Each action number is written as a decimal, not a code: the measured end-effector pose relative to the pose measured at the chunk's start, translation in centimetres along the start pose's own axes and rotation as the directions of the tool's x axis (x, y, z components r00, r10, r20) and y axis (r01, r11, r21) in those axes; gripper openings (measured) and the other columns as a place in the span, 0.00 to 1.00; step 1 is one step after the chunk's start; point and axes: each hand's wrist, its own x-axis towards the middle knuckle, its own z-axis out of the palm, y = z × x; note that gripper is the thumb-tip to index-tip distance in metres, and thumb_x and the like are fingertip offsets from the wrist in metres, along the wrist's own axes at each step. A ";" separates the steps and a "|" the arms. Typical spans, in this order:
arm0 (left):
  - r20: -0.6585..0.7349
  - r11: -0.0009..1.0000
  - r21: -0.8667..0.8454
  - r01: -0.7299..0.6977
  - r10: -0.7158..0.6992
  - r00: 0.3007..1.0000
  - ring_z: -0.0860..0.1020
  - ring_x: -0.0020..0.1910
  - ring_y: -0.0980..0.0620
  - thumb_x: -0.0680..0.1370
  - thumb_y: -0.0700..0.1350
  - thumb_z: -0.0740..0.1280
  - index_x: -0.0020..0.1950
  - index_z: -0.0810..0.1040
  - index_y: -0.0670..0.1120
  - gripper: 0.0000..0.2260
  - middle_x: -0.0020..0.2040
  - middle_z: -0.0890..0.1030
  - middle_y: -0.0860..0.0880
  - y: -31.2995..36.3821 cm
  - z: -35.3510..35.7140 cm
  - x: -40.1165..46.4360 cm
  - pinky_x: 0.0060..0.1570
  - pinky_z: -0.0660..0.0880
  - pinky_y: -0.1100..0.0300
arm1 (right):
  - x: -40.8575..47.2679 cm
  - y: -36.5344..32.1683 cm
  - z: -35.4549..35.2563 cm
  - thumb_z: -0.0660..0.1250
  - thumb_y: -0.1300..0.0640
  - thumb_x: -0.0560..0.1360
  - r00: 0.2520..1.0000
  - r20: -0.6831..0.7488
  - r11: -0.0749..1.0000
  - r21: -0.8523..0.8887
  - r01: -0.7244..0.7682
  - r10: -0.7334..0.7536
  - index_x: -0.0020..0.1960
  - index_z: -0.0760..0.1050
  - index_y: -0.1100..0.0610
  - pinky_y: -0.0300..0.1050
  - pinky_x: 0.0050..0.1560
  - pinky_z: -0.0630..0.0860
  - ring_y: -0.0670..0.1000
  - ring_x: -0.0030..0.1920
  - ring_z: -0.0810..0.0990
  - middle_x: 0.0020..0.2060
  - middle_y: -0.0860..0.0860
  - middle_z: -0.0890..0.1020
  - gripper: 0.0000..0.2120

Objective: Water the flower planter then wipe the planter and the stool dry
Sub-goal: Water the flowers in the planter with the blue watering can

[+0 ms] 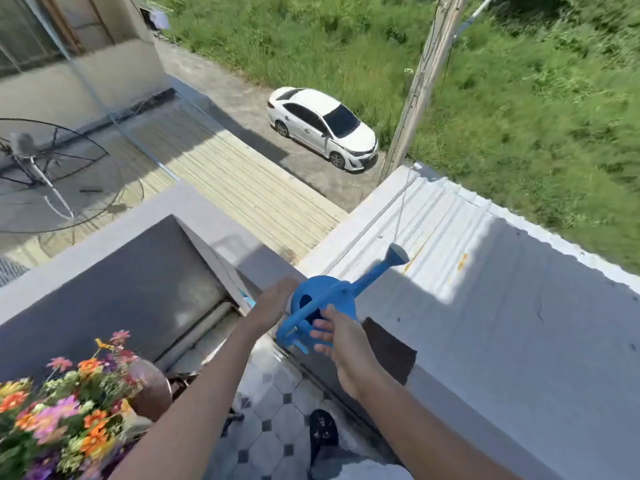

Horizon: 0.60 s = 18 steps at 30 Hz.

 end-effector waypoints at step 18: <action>-0.170 0.970 -0.244 -0.004 -0.039 0.985 0.77 0.42 0.48 0.78 0.58 0.56 0.52 0.79 0.39 0.23 0.47 0.82 0.37 -0.7 -2.2 -3.9 0.51 0.75 0.45 | 1.1 -3.7 4.3 0.66 0.45 0.75 0.939 0.330 0.830 -0.495 0.257 -0.095 0.44 0.75 0.59 0.55 0.46 0.78 0.55 0.38 0.80 0.36 0.56 0.79 0.15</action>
